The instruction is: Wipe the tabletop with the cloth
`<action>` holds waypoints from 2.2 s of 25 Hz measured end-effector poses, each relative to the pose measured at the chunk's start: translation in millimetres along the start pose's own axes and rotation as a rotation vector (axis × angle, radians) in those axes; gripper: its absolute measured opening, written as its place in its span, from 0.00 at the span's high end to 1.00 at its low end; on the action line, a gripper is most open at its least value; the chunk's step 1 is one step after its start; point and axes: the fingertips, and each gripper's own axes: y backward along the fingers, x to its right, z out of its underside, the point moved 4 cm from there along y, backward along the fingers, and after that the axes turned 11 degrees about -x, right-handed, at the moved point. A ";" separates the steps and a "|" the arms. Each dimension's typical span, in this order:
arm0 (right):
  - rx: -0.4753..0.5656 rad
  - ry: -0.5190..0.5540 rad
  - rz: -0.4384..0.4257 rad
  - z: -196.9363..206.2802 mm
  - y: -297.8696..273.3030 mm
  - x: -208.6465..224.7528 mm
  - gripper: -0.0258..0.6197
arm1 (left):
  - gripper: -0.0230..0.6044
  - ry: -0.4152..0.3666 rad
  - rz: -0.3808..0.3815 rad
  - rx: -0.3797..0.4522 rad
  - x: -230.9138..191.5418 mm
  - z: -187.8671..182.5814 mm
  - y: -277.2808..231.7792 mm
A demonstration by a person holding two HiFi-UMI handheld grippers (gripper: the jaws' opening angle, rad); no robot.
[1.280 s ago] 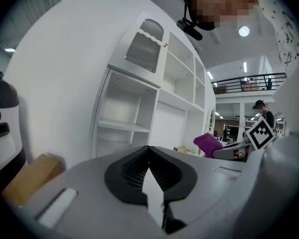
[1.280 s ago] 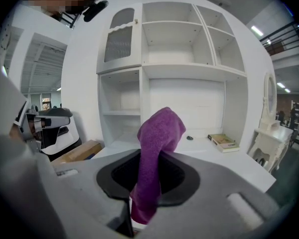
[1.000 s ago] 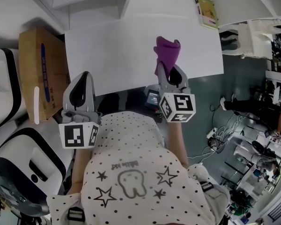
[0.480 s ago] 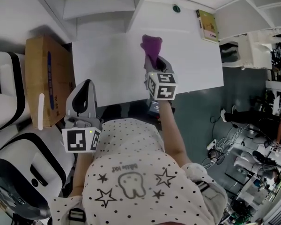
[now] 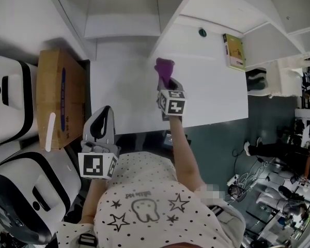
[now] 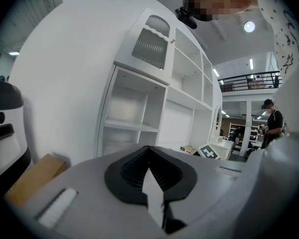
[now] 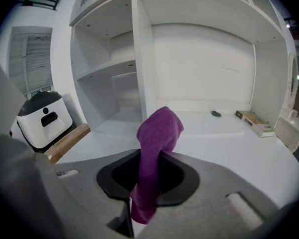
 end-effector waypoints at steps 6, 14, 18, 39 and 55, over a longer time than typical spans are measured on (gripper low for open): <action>-0.033 0.006 0.000 1.7 -27.7 2.1 0.84 | 0.97 0.008 0.002 -0.016 -0.5 7.0 -3.0; -0.124 0.013 0.039 4.4 -49.9 11.2 0.85 | 0.97 -0.001 0.002 -0.012 -3.1 -0.8 -5.1; -0.162 0.009 0.068 5.9 -57.8 16.4 0.85 | 0.97 -0.001 0.001 -0.015 -3.6 -1.5 -4.8; -0.206 0.087 0.119 6.4 -80.2 6.9 0.85 | 0.97 0.036 -0.020 -0.019 -13.5 5.7 4.2; -0.209 0.158 0.096 5.1 -87.9 -32.6 0.85 | 0.97 0.047 -0.040 0.009 -23.6 9.5 16.8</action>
